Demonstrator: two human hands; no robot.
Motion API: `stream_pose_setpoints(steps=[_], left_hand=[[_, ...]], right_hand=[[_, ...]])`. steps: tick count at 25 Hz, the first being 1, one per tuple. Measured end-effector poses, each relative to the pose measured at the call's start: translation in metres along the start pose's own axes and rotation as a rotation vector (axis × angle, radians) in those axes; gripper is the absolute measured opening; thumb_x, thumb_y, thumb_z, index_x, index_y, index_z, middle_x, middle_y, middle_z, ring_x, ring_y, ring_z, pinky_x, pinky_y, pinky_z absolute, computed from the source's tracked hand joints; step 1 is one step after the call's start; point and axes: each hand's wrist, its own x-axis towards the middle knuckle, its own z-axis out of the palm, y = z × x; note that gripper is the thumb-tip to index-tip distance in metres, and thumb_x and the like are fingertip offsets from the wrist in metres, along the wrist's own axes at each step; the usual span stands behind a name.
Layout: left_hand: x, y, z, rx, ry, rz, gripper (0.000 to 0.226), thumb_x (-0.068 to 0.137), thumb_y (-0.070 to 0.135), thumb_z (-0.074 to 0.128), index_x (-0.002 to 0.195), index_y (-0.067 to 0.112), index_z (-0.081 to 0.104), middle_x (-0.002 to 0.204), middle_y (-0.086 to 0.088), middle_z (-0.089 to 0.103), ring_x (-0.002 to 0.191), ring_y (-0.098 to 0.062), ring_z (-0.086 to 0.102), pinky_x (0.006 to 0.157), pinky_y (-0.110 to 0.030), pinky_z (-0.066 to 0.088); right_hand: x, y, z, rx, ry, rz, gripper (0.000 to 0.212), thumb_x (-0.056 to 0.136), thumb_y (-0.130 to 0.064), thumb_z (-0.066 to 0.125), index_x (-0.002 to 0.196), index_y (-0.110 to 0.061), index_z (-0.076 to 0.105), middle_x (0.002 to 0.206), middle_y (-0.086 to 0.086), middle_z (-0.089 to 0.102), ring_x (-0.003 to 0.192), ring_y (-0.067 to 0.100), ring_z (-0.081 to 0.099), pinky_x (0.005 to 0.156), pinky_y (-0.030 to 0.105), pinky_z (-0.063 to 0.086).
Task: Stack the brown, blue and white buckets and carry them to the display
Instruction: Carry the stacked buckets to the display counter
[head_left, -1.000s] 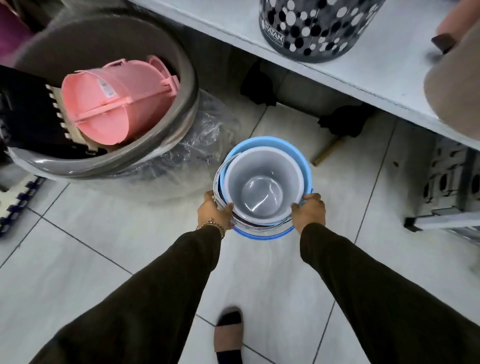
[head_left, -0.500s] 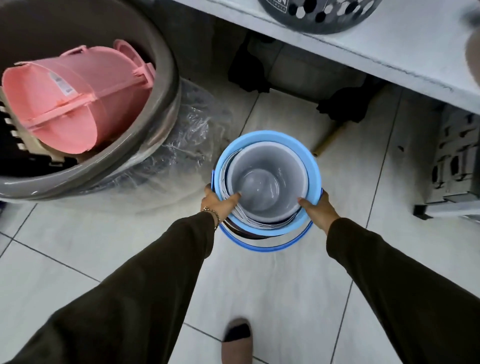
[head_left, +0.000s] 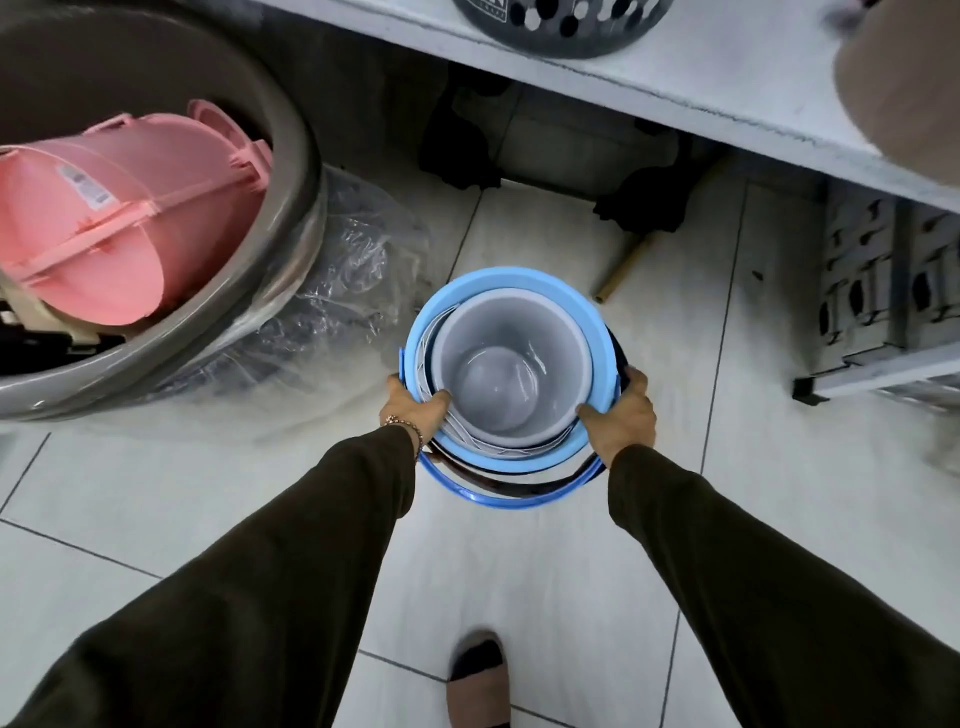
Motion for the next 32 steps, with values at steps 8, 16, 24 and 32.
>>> stream_pose_setpoints(steps=[8,16,24,32], left_hand=[[-0.091,-0.018,-0.037,-0.026,-0.066,0.006,0.056,0.083,0.033,0.069,0.127,0.016,0.04,0.109,-0.011,0.062,0.103,-0.036,0.064,0.098,-0.048,0.052],[-0.273,0.082,-0.141,-0.049,-0.055,0.176,0.052,0.084,0.03,0.07,0.126,0.011,0.045,0.113,-0.01,0.06,0.099,-0.029,0.058,0.098,-0.039,0.048],[-0.458,0.188,-0.237,-0.226,-0.134,0.353,0.084,0.057,0.056,0.079,0.126,0.017,0.05,0.124,-0.007,0.065,0.109,-0.029,0.065,0.1,-0.048,0.051],[-0.506,0.322,-0.295,-0.316,-0.13,0.563,0.087,0.057,0.06,0.083,0.126,0.016,0.056,0.118,-0.002,0.067,0.104,-0.021,0.065,0.099,-0.038,0.052]], right_hand=[[-0.099,0.009,-0.047,-0.061,0.075,-0.02,0.044,0.08,-0.024,0.069,0.121,-0.017,0.057,0.109,0.014,0.065,0.097,0.038,0.063,0.095,0.051,0.052],[-0.258,-0.079,-0.193,-0.012,0.176,-0.124,0.034,0.083,-0.021,0.067,0.115,-0.013,0.059,0.104,0.015,0.065,0.082,0.028,0.056,0.076,0.034,0.049],[-0.414,-0.18,-0.366,0.039,0.302,-0.268,0.034,0.078,-0.025,0.065,0.11,-0.015,0.061,0.11,0.017,0.066,0.099,0.036,0.061,0.084,0.038,0.048],[-0.447,-0.304,-0.474,0.048,0.437,-0.475,0.025,0.077,-0.029,0.066,0.1,-0.018,0.066,0.104,0.013,0.071,0.097,0.036,0.064,0.081,0.04,0.052]])
